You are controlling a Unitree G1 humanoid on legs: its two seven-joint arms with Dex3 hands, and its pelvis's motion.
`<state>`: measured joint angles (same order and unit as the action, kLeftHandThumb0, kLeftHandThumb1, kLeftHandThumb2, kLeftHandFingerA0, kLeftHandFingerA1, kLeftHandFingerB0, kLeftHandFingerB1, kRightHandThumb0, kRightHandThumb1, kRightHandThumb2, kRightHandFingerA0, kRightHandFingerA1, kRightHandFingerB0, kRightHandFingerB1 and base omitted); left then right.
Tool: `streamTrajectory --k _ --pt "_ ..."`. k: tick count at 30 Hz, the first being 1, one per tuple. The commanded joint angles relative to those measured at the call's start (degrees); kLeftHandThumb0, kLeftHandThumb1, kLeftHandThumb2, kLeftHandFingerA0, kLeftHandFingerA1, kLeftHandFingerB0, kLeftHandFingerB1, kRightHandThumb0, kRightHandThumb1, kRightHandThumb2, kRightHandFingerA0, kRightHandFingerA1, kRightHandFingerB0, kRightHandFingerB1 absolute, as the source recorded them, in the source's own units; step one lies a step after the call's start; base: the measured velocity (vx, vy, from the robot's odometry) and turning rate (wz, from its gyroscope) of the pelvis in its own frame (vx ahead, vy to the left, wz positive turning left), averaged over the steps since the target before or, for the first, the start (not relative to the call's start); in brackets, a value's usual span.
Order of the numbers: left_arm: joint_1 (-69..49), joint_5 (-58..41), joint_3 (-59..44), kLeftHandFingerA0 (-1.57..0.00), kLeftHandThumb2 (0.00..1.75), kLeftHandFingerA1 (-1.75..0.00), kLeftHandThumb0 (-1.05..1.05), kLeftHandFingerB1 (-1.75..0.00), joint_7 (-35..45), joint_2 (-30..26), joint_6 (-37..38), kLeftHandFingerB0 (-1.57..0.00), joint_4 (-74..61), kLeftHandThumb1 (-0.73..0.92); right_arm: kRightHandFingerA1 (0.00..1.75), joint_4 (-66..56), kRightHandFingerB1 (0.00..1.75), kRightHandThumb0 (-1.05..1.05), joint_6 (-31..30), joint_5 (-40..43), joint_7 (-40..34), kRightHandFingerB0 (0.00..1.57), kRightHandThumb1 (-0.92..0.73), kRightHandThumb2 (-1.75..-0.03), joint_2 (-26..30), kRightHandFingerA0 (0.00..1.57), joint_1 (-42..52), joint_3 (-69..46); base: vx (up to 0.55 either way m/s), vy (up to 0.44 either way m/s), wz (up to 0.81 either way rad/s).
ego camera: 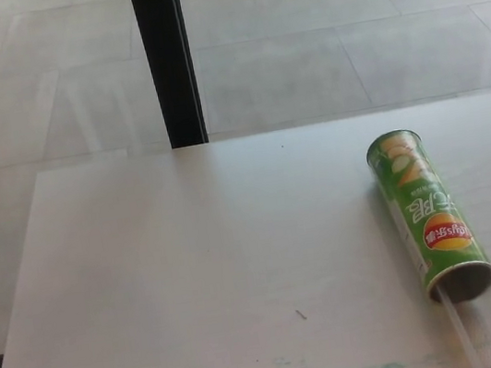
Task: Use the right hand as a fist to push the chips tray inside its container kept in the middle of the desk
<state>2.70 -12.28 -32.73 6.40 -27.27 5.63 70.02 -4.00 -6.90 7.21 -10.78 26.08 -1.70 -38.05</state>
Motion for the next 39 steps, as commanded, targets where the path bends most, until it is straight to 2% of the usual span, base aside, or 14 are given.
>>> streamTrajectory --k 1,5,6,7,8,15,19,20,21,23,24,32,36,39 --pt "-0.83 -1.1 -0.14 -0.56 0.67 -0.68 -0.7 -0.52 -0.32 -2.04 0.41 -0.46 -0.12 0.9 0.88 -23.75 0.46 -0.6 -6.54 4.48 7.93 0.52 -0.8 -0.64 -3.7 0.81 9.01 10.62 0.0 0.0 0.0" --pt "-0.75 -0.9 -0.05 -0.58 0.67 -0.67 -0.7 -0.53 -0.19 -2.49 0.31 -0.49 0.56 0.9 0.9 -26.39 0.49 -0.58 -1.62 4.45 12.31 0.48 -0.84 -0.64 -3.62 0.77 15.93 11.74 0.0 0.0 0.0" --pt "-0.88 -0.86 -0.03 -0.57 0.67 -0.67 -0.7 -0.53 -0.12 -2.54 0.48 -0.48 0.57 0.91 0.88 -26.91 0.63 -0.58 -1.29 4.47 12.45 0.43 -0.66 -1.07 -3.69 0.78 16.58 11.93 0.0 0.0 0.0" --pt "-1.22 -0.59 0.19 -0.57 0.67 -0.69 -0.72 -0.53 0.0 -2.59 1.1 -0.48 0.48 0.91 0.89 -27.43 0.63 -0.6 1.29 5.33 13.93 0.43 -0.68 -1.08 -4.06 0.77 18.44 11.98 0.0 0.0 0.0" --pt "-1.33 -0.44 0.36 -0.56 0.67 -0.7 -0.7 -0.53 -0.01 -2.56 1.26 -0.47 0.29 0.91 0.98 -28.34 0.53 -0.63 3.86 5.92 15.47 0.51 -0.81 -0.64 -4.37 0.8 21.05 11.68 0.0 0.0 0.0" --pt "-1.67 -0.52 0.51 -0.57 0.67 -0.67 -0.69 -0.53 0.04 -2.83 0.59 -0.48 0.16 0.92 0.93 -31.41 0.52 -0.61 11.88 7.93 25.8 0.47 -0.79 -0.65 -0.72 0.77 31.14 10.6 0.0 0.0 0.0" --pt "-2.01 -0.61 0.27 -0.57 0.67 -0.67 -0.72 -0.52 0.15 -2.97 1.39 -0.49 0.84 0.9 0.9 -33.43 0.51 -0.56 12.09 7.65 28.36 0.55 -0.75 -0.63 0.29 0.84 34.99 11.88 0.0 0.0 0.0" --pt "-2.01 -0.61 0.27 -0.58 0.66 -0.71 -0.73 -0.55 0.15 -2.97 1.39 -0.5 0.83 0.9 0.84 -33.44 0.49 -0.57 12.19 7.72 28.43 0.64 -0.7 -0.61 0.32 0.95 35.11 11.85 0.0 0.0 0.0" --pt "-1.96 0.47 1.24 -0.56 1.09 -0.73 -0.69 -0.63 -0.47 -3.23 1.56 -0.46 0.66 0.71 0.95 -33.81 0.49 -0.59 12.93 7.16 31.84 0.56 -0.76 -0.63 2.4 0.87 38.13 12.25 0.0 0.0 0.0" --pt "-2.16 0.49 1.27 -0.56 1.09 -0.73 -0.69 -0.63 -0.47 -3.38 1.6 -0.46 0.68 0.71 0.95 -33.97 0.49 -0.59 13.09 7.1 32.28 0.56 -0.76 -0.63 2.68 0.87 38.58 12.48 0.0 0.0 0.0" --pt "-2.21 -0.12 0.8 -0.56 0.67 -0.72 -0.72 -0.55 0.12 -3.24 1.63 -0.46 0.6 0.91 0.94 -33.17 0.49 -0.57 14.85 7.52 35.5 0.54 -0.75 -0.63 4.06 0.86 40.32 13.15 0.0 0.0 0.0" --pt "-2.03 -0.64 0.3 -0.57 0.67 -0.69 -0.7 -0.53 -0.19 -3.28 1.1 -0.46 0.62 0.9 0.88 -30.89 0.45 -0.62 25.17 -3.33 36.41 0.56 -0.74 -0.63 7.98 0.9 45.0 16.93 0.0 0.0 0.0" --pt "-1.88 -0.53 0.52 -0.56 0.67 -0.69 -0.7 -0.54 -0.21 -3.15 0.82 -0.46 0.21 0.91 0.85 -32.12 0.46 -0.63 25.11 -6.27 35.89 0.57 -0.74 -0.62 9.27 0.89 46.29 17.15 0.0 0.0 0.0" --pt "-1.61 -0.17 0.83 -0.58 0.67 -0.68 -0.69 -0.54 -0.26 -3.49 0.95 -0.5 0.38 0.91 0.85 -35.94 0.46 -0.62 22.45 -15.88 36.72 0.58 -0.73 -0.62 13.8 0.87 47.88 19.32 0.0 0.0 0.0"
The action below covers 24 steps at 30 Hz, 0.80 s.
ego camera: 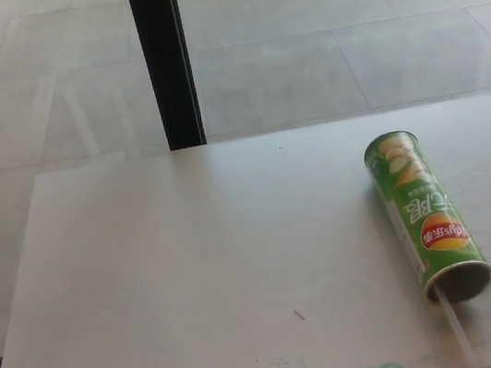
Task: Use the right hand as a fist to push the chips tray inside its container kept in the middle of the desk
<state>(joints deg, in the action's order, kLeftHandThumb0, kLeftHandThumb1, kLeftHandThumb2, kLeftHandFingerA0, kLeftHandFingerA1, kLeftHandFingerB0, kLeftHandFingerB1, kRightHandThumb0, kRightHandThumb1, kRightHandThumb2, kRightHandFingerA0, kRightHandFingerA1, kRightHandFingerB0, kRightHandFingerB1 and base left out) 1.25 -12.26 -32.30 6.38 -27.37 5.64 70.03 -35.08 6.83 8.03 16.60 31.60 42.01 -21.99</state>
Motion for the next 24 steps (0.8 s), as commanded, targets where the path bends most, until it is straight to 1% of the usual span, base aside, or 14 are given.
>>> streamTrajectory --k 1,3,4,6,9,10,12,15,18,19,20,21,23,24 --pt "-0.27 -0.21 0.37 -0.59 0.66 -0.69 -0.7 -0.54 -0.22 -3.32 1.15 -0.51 0.32 0.91 0.83 -4.55 0.46 -0.61 9.37 -17.59 9.16 0.59 -0.72 -0.62 8.59 0.9 4.11 3.86 0.0 0.0 0.0" --pt "-0.41 0.29 0.86 -0.58 0.67 -0.7 -0.7 -0.54 -0.16 -3.45 1.21 -0.5 0.2 0.92 0.86 -3.33 0.48 -0.6 10.22 -18.89 8.22 0.61 -0.7 -0.61 8.44 0.9 3.86 5.85 0.0 0.0 0.0" --pt "-0.63 0.62 1.19 -0.56 0.68 -0.69 -0.71 -0.53 0.06 -3.5 1.67 -0.45 0.1 0.92 0.92 -3.45 0.47 -0.62 10.03 -22.18 8.24 0.61 -0.7 -0.61 9.41 0.88 4.01 7.02 0.0 0.0 0.0" --pt "-0.01 -0.8 -0.01 -0.54 0.67 -0.68 -0.71 -0.52 0.11 -3.28 0.68 -0.45 0.44 0.9 0.96 -4.2 0.46 -0.61 8.01 -23.23 9.11 0.62 -0.68 -0.61 10.37 0.88 4.51 8.3 0.0 0.0 0.0" --pt "-0.2 0.39 1.05 -0.57 0.67 -0.67 -0.71 -0.53 -0.63 -3.3 1.23 -0.47 0.22 0.91 0.97 -3.96 0.5 -0.56 5.88 -21.98 10.75 0.6 -0.67 -0.6 11.95 0.89 3.88 10.29 0.0 0.0 0.0" --pt "-0.01 0.15 0.8 -0.58 0.67 -0.69 -0.71 -0.54 -0.7 -3.27 1.27 -0.48 0.64 0.91 1.0 -3.61 0.51 -0.58 5.41 -22.87 10.88 0.59 -0.69 -0.61 12.59 0.85 3.6 11.09 0.0 0.0 0.0" --pt "-0.31 0.46 1.08 -0.58 0.67 -0.69 -0.7 -0.54 -0.55 -3.46 1.72 -0.48 0.6 0.92 1.0 -2.98 0.52 -0.6 5.66 -23.66 10.68 0.58 -0.71 -0.61 13.33 0.85 2.4 11.85 0.0 0.0 0.0" --pt "-0.33 0.07 0.85 -0.56 0.67 -0.67 -0.71 -0.51 0.09 -3.51 1.35 -0.45 0.71 0.92 1.04 -2.36 0.51 -0.61 5.31 -27.48 9.16 0.59 -0.71 -0.61 13.55 0.86 2.19 12.64 0.0 0.0 0.0" --pt "-0.04 0.59 1.33 -0.57 0.68 -0.67 -0.72 -0.51 -0.49 -3.65 1.16 -0.46 0.64 0.92 1.04 -2.19 0.51 -0.61 4.72 -28.34 8.9 0.58 -0.71 -0.61 13.75 0.86 1.62 13.12 0.0 0.0 0.0" --pt "-0.09 0.21 1.01 -0.57 0.67 -0.65 -0.71 -0.51 -0.45 -3.48 1.18 -0.48 0.63 0.92 0.99 -2.02 0.5 -0.6 4.97 -32.3 7.01 0.61 -0.69 -0.61 13.14 0.92 1.23 13.3 0.0 0.0 0.0" --pt "-0.37 0.65 1.39 -0.58 0.67 -0.68 -0.72 -0.53 -0.57 -3.51 1.77 -0.5 0.34 0.92 1.06 -2.48 0.51 -0.57 2.41 -32.84 7.74 0.58 -0.68 -0.6 13.12 0.85 0.69 13.92 0.0 0.0 0.0" --pt "-0.42 0.51 1.26 -0.57 0.67 -0.69 -0.72 -0.54 -0.43 -3.49 2.0 -0.49 0.32 0.92 1.05 -2.51 0.48 -0.6 1.72 -35.62 7.36 0.57 -0.71 -0.61 13.14 0.85 0.25 14.16 0.0 0.0 0.0" --pt "-0.43 0.43 1.19 -0.57 0.67 -0.69 -0.72 -0.54 -0.37 -3.48 2.07 -0.49 0.32 0.92 1.05 -2.52 0.48 -0.6 1.52 -37.02 7.2 0.57 -0.71 -0.61 13.02 0.85 0.04 14.29 0.0 0.0 0.0" --pt "-0.23 0.02 0.89 -0.55 0.67 -0.68 -0.71 -0.52 -0.23 -3.55 1.2 -0.45 0.23 0.92 1.03 -2.4 0.48 -0.62 0.0 -39.14 6.45 0.58 -0.7 -0.61 12.16 0.85 -0.62 14.95 0.0 0.0 0.0"
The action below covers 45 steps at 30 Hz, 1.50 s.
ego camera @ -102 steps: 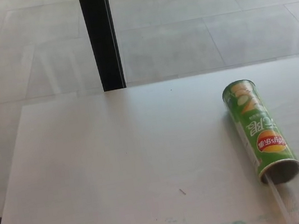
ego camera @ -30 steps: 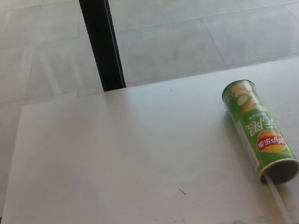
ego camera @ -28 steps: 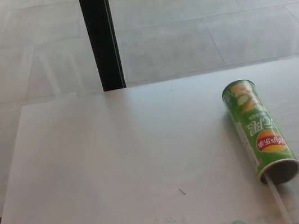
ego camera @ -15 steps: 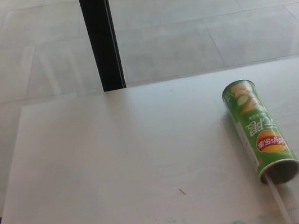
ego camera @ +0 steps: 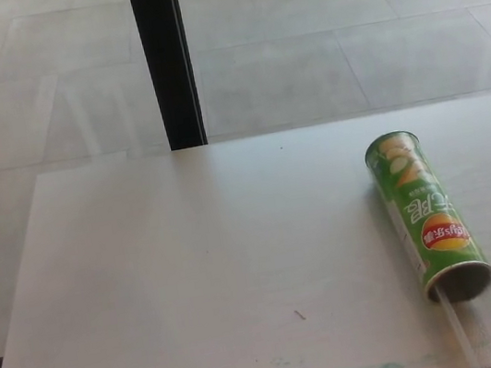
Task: Use the right hand as a fist to push the chips tray inside its container kept in the middle of the desk
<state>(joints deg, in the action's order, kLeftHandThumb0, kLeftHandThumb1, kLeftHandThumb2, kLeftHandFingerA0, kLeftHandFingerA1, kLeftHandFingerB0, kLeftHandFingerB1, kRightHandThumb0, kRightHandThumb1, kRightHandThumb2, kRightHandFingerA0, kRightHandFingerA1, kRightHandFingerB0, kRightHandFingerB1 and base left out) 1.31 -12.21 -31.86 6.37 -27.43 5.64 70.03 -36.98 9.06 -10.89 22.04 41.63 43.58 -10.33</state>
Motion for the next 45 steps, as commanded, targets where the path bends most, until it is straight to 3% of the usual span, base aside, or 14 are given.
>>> streamTrajectory --k 1,4,11,14,15,23,26,27,30,31,33,34,41,45 --pt "-0.24 0.05 0.49 -0.56 0.67 -0.69 -0.71 -0.52 -0.52 -3.45 1.28 -0.47 0.25 0.91 1.02 -0.31 0.48 -0.64 -2.02 -23.02 0.58 0.58 -0.72 -0.62 2.37 0.84 -2.63 3.52 0.0 0.0 0.0" --pt "-0.3 -0.01 0.33 -0.57 0.66 -0.72 -0.71 -0.52 -0.86 -3.43 1.42 -0.46 0.64 0.91 0.98 1.24 0.48 -0.68 -0.91 -30.15 -2.18 0.56 -0.75 -0.63 2.27 0.81 -3.88 4.64 0.0 0.0 0.0" --pt "-1.4 0.38 0.64 -0.57 0.67 -0.67 -0.71 -0.52 -0.76 -3.37 2.1 -0.46 0.13 0.92 0.86 0.85 0.46 -0.66 -5.05 -36.96 0.27 0.54 -0.75 -0.63 1.53 0.8 -6.27 7.57 0.0 0.0 0.0" --pt "-1.89 1.02 1.17 -0.57 0.68 -0.68 -0.71 -0.53 -0.94 -3.42 2.93 -0.47 -0.14 0.92 0.91 2.61 0.47 -0.68 -4.97 -39.11 -1.6 0.55 -0.77 -0.63 0.94 0.85 -7.59 9.09 0.0 0.0 0.0" --pt "-1.29 -0.19 0.09 -0.57 0.67 -0.67 -0.7 -0.52 -1.07 -3.22 1.91 -0.48 0.15 0.91 1.01 2.98 0.46 -0.68 -5.64 -40.5 -2.05 0.56 -0.77 -0.63 0.36 0.85 -8.33 9.83 0.0 0.0 0.0" --pt "-1.86 0.43 0.67 -0.56 0.69 -0.68 -0.7 -0.53 -0.97 -3.31 2.19 -0.45 -0.24 0.92 0.98 3.68 0.46 -0.68 -7.46 -42.84 -1.78 0.56 -0.77 -0.63 -0.78 0.87 -10.56 12.05 0.0 0.0 0.0" --pt "-1.77 -0.03 0.2 -0.57 0.68 -0.69 -0.7 -0.53 -1.15 -3.3 1.97 -0.46 -0.19 0.92 1.17 4.09 0.45 -0.68 -8.3 -44.65 -2.21 0.57 -0.76 -0.63 -1.6 0.86 -11.58 13.3 0.0 0.0 0.0" --pt "-1.84 -0.25 0.0 -0.56 0.67 -0.7 -0.7 -0.53 -1.06 -3.25 2.02 -0.47 -0.27 0.91 1.09 4.27 0.44 -0.69 -8.6 -45.02 -1.8 0.55 -0.78 -0.64 -1.64 0.84 -12.01 13.67 0.0 0.0 0.0" --pt "-2.22 -0.02 0.17 -0.57 0.67 -0.68 -0.7 -0.53 -1.11 -3.06 2.74 -0.48 -0.28 0.92 1.14 4.96 0.44 -0.69 -9.08 -45.81 -1.0 0.55 -0.79 -0.64 -1.33 0.85 -13.2 14.44 0.0 0.0 0.0" --pt "-2.24 0.36 0.52 -0.57 0.68 -0.67 -0.71 -0.52 -1.14 -3.23 2.52 -0.47 -0.1 0.92 1.07 6.26 0.43 -0.7 -9.68 -46.94 -0.6 0.54 -0.79 -0.64 -1.12 0.85 -14.94 15.01 0.0 0.0 0.0" --pt "-2.21 0.25 0.41 -0.57 0.67 -0.67 -0.71 -0.52 -1.26 -3.22 2.38 -0.48 0.01 0.92 1.11 7.8 0.43 -0.7 -9.81 -47.95 -1.58 0.56 -0.79 -0.64 -1.06 0.88 -16.47 15.5 0.0 0.0 0.0" --pt "-2.2 0.29 0.45 -0.58 0.67 -0.68 -0.71 -0.53 -1.26 -3.22 2.46 -0.48 0.06 0.92 1.22 8.04 0.44 -0.69 -10.0 -48.14 -1.75 0.55 -0.78 -0.65 -1.13 0.89 -16.72 15.61 0.0 0.0 0.0" --pt "-2.41 -0.1 0.06 -0.57 0.67 -0.66 -0.7 -0.52 -1.16 -3.15 2.4 -0.47 0.6 0.92 1.29 10.23 0.45 -0.7 -11.7 -49.03 -1.95 0.53 -0.79 -0.66 -1.48 0.88 -21.03 15.92 0.0 0.0 0.0" --pt "-2.63 -0.32 -0.07 -0.57 0.67 -0.67 -0.72 -0.52 -0.93 -3.06 2.51 -0.48 0.26 0.92 1.3 11.59 0.45 -0.66 -11.78 -49.23 -2.82 0.56 -0.76 -0.64 -1.75 0.97 -23.51 16.37 0.0 0.0 0.0"
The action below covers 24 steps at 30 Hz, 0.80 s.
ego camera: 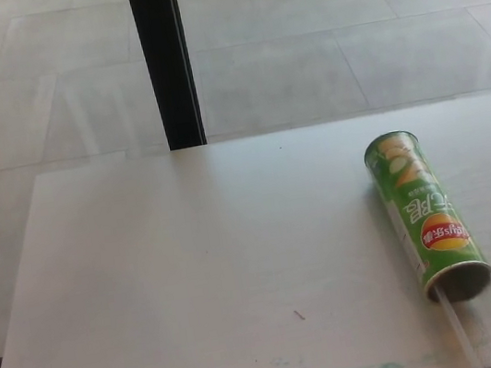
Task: Use the right hand as a fist to push the chips tray inside its container kept in the middle of the desk
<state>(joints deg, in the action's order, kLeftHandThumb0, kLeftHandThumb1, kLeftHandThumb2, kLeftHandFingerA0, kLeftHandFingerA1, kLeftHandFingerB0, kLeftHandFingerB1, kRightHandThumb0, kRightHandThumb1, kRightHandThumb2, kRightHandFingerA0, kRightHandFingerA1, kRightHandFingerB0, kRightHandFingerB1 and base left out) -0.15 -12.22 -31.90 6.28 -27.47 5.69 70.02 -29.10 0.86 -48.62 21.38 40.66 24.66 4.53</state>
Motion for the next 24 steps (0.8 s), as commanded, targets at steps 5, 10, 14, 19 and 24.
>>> streamTrajectory --k 5,10,14,19,24 --pt "-1.28 0.05 0.4 -0.58 0.68 -0.67 -0.7 -0.52 -1.35 -2.97 2.58 -0.49 0.01 0.92 1.29 3.75 0.43 -0.65 -4.41 -11.51 -0.47 0.54 -0.77 -0.63 -1.18 0.94 -5.86 1.66 0.0 0.0 0.0" --pt "-1.09 -0.94 -0.35 -0.59 0.67 -0.67 -0.7 -0.52 -1.25 -3.15 2.0 -0.48 -0.05 0.92 1.21 4.38 0.43 -0.66 -4.23 -11.73 -0.58 0.56 -0.78 -0.64 -1.96 0.96 -6.87 2.31 0.0 0.0 0.0" --pt "-0.96 -0.81 -0.06 -0.6 0.67 -0.68 -0.7 -0.53 -1.6 -3.23 1.73 -0.5 0.14 0.92 1.24 4.42 0.44 -0.67 -3.98 -11.57 -1.19 0.54 -0.78 -0.64 -3.5 0.92 -7.75 2.57 0.0 0.0 0.0" --pt "-0.79 -1.18 -0.41 -0.59 0.67 -0.65 -0.71 -0.51 -1.34 -3.34 2.07 -0.5 1.06 0.9 1.28 5.46 0.45 -0.66 -3.99 -12.12 -2.08 0.51 -0.76 -0.65 -5.77 0.92 -9.33 3.6 0.0 0.0 0.0" --pt "-0.94 -1.8 -0.81 -0.56 0.67 -0.69 -0.7 -0.53 -0.21 -3.23 2.46 -0.48 0.77 0.91 1.3 6.21 0.46 -0.65 -4.32 -12.25 -1.44 0.49 -0.78 -0.63 -6.76 0.91 -10.8 4.0 0.0 0.0 0.0"
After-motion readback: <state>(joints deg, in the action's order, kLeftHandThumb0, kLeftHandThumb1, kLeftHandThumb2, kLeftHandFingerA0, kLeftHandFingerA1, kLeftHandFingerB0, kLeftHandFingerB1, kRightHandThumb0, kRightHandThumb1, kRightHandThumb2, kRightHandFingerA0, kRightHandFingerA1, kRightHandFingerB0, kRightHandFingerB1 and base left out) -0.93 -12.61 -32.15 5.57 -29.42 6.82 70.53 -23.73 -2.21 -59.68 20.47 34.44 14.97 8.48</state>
